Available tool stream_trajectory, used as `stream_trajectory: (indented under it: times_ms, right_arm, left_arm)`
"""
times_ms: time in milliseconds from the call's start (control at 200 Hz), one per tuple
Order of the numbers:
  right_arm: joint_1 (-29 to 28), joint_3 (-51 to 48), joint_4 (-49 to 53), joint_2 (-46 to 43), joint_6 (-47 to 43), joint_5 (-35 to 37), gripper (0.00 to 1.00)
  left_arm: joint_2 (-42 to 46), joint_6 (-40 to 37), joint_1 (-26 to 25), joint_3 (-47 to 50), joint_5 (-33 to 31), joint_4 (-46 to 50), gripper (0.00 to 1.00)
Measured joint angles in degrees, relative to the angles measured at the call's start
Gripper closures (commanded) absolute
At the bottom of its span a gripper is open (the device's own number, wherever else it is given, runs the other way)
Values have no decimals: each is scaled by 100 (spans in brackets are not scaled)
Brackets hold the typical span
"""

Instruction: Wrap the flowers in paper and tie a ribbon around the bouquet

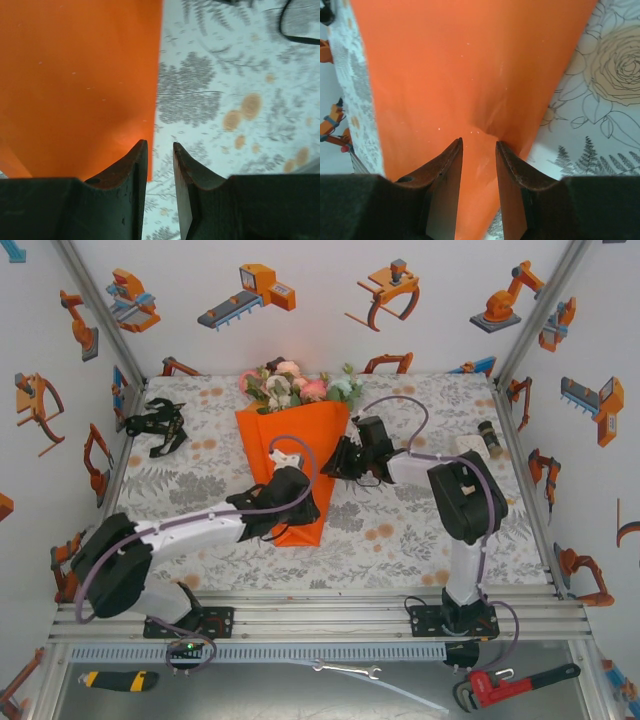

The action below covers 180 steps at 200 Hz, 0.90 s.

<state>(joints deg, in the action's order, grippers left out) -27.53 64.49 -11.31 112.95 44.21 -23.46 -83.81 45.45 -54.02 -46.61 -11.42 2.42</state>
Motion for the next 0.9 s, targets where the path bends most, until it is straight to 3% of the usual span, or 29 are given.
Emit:
stream_trajectory:
  times_ms: [235,651,796,901]
  right_arm:
    - [208,317,-114,446,243,-111,64]
    - [793,1825,-116,1534,485,-361,64]
    - [977,2643,160,1989,492,-398,63]
    - [1045,2881,352,2006,490,-404,63]
  left_arm:
    - [-415,138,7,492,-535,-168,72]
    - [-232,841,4,1285,-518,-1419,74]
    - [17,909,0,1447,-546,-1314,73]
    - [299,901,-9,1460,-577,-944,66]
